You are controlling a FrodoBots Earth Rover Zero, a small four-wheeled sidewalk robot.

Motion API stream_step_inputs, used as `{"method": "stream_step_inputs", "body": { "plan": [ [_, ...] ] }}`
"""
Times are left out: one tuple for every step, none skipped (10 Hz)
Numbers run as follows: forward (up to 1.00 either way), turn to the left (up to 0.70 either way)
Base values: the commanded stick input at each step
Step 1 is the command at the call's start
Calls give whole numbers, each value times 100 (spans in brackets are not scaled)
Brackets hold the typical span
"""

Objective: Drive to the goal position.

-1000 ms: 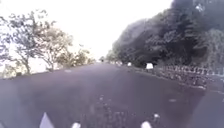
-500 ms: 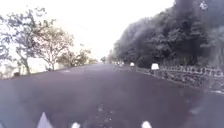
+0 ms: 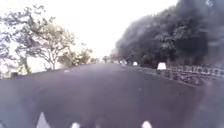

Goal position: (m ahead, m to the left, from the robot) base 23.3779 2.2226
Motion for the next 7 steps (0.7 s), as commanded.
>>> {"method": "stream_step_inputs", "body": {
  "plan": [
    [85, 0],
    [85, 0],
    [85, 0],
    [85, 0],
    [85, 0],
    [85, 0],
    [85, 0]
  ]
}}
